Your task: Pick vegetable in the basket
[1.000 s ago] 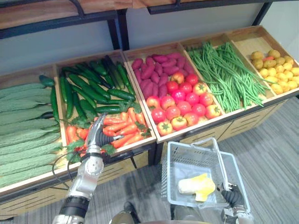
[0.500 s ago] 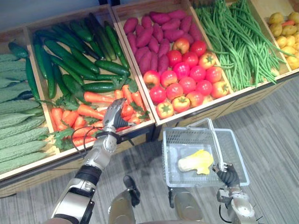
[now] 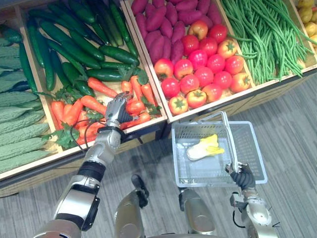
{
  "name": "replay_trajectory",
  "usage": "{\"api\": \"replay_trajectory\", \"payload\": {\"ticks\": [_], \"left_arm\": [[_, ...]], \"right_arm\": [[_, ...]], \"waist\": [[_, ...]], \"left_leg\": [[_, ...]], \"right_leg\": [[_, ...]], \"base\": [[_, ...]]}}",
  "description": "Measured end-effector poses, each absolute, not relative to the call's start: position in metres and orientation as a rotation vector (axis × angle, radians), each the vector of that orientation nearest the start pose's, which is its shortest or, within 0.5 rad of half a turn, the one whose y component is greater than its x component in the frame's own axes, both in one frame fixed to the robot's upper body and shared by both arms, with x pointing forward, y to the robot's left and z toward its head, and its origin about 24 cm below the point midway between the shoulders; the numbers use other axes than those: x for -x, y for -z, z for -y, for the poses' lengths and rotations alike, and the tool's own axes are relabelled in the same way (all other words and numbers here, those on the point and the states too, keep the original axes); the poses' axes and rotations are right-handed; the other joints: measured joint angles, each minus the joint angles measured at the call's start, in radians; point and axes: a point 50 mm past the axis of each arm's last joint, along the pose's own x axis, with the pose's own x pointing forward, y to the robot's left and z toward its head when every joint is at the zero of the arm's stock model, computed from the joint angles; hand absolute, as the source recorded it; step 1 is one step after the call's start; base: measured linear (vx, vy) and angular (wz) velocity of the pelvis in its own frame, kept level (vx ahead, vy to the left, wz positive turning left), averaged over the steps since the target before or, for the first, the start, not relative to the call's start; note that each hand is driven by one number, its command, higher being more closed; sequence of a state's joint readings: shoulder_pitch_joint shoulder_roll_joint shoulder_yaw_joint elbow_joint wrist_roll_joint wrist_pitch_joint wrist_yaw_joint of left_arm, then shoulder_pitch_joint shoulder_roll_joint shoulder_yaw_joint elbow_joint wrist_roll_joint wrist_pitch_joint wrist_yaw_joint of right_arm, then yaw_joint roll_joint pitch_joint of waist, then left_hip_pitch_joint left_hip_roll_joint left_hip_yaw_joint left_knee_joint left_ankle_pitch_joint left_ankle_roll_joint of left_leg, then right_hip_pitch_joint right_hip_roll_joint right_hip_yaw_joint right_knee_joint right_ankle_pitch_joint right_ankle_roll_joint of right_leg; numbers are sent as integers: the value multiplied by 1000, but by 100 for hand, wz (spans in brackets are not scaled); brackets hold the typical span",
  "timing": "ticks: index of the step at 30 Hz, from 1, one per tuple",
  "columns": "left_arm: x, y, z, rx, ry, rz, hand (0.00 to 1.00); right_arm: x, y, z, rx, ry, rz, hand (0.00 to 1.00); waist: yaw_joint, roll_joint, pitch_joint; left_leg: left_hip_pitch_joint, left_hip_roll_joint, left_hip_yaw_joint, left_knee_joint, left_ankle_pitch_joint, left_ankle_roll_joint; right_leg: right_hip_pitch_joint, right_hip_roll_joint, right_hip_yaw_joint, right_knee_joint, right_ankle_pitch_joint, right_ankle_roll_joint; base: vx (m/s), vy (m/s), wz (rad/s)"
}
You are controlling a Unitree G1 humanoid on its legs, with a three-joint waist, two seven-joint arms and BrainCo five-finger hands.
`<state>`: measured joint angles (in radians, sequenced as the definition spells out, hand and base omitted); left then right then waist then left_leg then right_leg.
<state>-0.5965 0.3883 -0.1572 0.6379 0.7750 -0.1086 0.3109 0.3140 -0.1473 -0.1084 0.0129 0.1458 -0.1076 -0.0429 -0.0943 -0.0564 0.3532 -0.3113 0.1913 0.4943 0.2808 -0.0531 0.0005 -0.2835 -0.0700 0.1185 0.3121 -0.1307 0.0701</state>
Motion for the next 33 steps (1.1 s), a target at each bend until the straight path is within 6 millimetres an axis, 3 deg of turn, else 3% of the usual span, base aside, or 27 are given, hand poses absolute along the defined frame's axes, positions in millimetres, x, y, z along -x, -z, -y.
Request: {"api": "replay_trajectory", "payload": {"ticks": [6,18,21,25,29,33], "left_arm": [[-360,-105,-187,-1153,-110,266,100],[-352,-104,-198,-1154,-135,239,100],[-346,-121,-200,-1152,-197,316,100],[-326,-165,-191,-1077,-328,563,100],[-306,-180,-189,-986,-421,671,100],[-289,-177,-188,-898,-469,686,100]], "right_arm": [[-176,1,224,35,230,-161,100],[-172,-2,224,32,239,-150,100],[-170,-2,224,29,246,-153,100],[-167,0,224,22,258,-162,100],[-165,1,227,26,267,-168,100],[-164,6,233,28,289,-192,100]], "waist": [[-1,2,19],[-4,3,25],[-4,3,25],[-5,5,24],[-5,7,22],[-11,7,13]], "left_leg": [[5,2,0,-2,3,5],[26,-3,0,-14,5,3],[30,-11,-5,-26,12,2],[53,-25,-19,-41,24,2],[77,-38,-19,-58,28,4],[94,-39,-18,-55,28,4]], "right_leg": [[4,-1,0,1,0,0],[15,-2,-1,-2,0,0],[18,-2,-8,-1,0,0],[43,-2,-16,-1,0,1],[60,-7,-10,-2,-7,10],[73,-6,-4,-3,-7,11]], "base": [[0,0,0],[15,-4,0],[11,-10,7],[12,-4,11],[2,1,1],[-7,-4,-3]]}}
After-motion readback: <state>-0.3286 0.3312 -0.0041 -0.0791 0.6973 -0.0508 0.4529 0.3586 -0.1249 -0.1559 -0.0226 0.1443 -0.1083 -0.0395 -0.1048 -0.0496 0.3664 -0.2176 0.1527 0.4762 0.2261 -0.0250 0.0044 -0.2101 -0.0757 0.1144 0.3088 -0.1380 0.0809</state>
